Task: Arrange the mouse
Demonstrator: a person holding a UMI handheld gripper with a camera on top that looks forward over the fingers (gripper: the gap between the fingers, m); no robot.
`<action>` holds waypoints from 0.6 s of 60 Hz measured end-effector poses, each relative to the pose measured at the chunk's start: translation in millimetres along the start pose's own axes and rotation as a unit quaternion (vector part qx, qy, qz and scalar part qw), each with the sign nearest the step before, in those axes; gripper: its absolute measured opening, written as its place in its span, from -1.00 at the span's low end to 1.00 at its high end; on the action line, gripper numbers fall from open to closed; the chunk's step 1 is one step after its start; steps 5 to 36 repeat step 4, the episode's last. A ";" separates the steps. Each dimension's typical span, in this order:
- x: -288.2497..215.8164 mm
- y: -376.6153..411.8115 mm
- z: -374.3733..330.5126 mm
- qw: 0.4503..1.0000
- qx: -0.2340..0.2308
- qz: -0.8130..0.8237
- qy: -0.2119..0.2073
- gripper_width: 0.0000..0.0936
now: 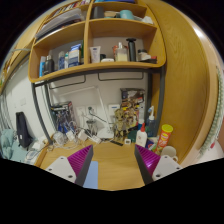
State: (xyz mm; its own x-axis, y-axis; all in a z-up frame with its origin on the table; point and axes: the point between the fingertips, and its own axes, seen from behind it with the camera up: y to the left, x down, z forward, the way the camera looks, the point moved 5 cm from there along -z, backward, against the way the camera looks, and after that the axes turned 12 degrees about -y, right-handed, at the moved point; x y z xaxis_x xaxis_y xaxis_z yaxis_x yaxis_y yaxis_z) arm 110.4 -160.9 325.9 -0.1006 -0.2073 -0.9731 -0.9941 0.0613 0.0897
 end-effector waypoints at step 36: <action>1.4 -8.3 -5.4 1.000 -0.003 0.007 -0.003 0.78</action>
